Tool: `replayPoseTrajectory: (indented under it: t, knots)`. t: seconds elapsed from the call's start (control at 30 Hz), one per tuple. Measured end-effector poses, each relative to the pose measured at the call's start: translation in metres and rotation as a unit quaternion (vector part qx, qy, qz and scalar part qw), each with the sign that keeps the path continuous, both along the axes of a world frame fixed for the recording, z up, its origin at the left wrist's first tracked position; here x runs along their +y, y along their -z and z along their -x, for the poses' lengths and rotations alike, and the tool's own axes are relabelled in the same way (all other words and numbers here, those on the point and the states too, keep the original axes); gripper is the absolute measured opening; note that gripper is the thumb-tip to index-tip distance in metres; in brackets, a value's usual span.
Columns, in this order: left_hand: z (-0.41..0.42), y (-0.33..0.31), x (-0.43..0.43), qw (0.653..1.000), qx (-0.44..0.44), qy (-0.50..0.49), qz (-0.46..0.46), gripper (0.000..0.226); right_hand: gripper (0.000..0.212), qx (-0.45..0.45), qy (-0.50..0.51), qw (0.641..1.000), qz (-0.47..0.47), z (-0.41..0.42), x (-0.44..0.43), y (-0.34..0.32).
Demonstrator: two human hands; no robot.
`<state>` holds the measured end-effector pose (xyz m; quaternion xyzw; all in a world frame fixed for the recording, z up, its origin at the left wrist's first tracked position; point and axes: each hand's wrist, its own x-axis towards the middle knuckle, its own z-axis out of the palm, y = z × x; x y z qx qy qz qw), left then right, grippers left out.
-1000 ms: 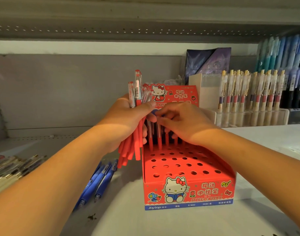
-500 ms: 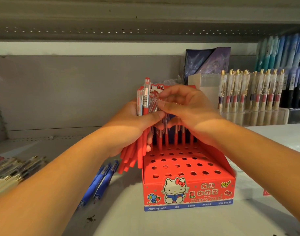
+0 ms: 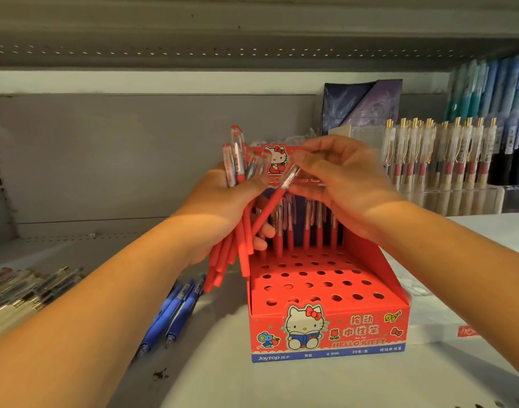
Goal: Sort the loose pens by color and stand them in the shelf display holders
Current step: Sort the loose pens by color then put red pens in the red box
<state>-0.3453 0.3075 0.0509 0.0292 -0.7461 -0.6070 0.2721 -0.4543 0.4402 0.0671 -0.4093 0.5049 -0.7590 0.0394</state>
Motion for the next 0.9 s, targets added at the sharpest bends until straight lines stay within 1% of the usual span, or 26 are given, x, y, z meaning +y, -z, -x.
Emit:
replayPoseTrajectory:
  t: [0.1, 0.2, 0.27, 0.33, 0.4, 0.47, 0.57, 0.73, 0.83, 0.9]
  knots:
    - [0.002, 0.000, -0.001, 0.999, 0.028, -0.023, 0.004, 0.010, 0.010, 0.041, 0.075, 0.996, 0.007, 0.004, 0.003, -0.004]
    - [0.002, -0.001, -0.004, 0.999, 0.035, -0.035, 0.015, 0.010, 0.011, 0.074, 0.143, 0.987, 0.021, 0.011, 0.007, -0.008]
    - [0.002, -0.001, -0.005, 0.997, 0.039, -0.051, 0.031, 0.011, 0.011, 0.127, 0.206, 0.970, -0.004, 0.016, 0.009, -0.009]
    - [0.002, -0.001, -0.006, 0.997, 0.041, -0.055, 0.042, 0.007, 0.014, 0.180, 0.233, 0.955, -0.037, 0.019, 0.008, -0.007]
    - [0.003, 0.000, -0.006, 0.997, 0.036, -0.052, 0.050, 0.006, 0.022, 0.227, 0.256, 0.937, -0.074, 0.020, 0.004, -0.001]
    - [0.004, 0.001, -0.006, 0.997, 0.029, -0.044, 0.055, 0.009, 0.022, 0.253, 0.267, 0.925, -0.097, 0.020, -0.001, 0.004]
    - [0.004, 0.001, -0.004, 0.997, 0.026, -0.036, 0.062, 0.012, 0.014, 0.269, 0.264, 0.920, -0.111, 0.019, -0.004, 0.008]
    - [0.002, 0.000, -0.003, 0.998, 0.020, -0.028, 0.057, 0.009, 0.022, 0.282, 0.261, 0.914, -0.132, 0.016, 0.000, 0.007]
    - [0.000, -0.001, 0.000, 0.998, 0.011, -0.028, 0.063, 0.013, 0.021, 0.283, 0.261, 0.905, -0.181, 0.015, -0.001, 0.010]
    - [0.000, -0.001, 0.002, 0.997, 0.012, -0.028, 0.067, 0.017, 0.023, 0.266, 0.249, 0.906, -0.215, 0.015, -0.001, 0.012]
